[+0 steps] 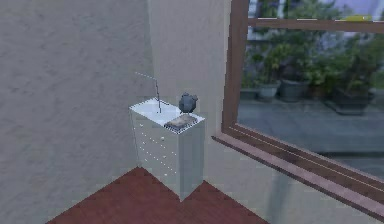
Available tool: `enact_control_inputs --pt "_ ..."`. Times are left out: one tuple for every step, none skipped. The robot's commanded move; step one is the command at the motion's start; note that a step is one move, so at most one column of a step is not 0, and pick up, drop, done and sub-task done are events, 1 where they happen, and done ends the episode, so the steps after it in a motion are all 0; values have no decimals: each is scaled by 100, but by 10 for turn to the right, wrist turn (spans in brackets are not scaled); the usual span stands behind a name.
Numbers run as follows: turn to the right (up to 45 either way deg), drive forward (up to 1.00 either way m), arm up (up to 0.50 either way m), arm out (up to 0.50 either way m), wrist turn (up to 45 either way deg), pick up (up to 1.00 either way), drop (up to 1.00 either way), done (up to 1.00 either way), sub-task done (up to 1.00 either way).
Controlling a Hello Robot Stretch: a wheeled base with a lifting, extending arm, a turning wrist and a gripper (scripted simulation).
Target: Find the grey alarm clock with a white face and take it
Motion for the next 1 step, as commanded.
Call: enact_control_inputs --pt "60 0 0 0 0 0 0 0 0"
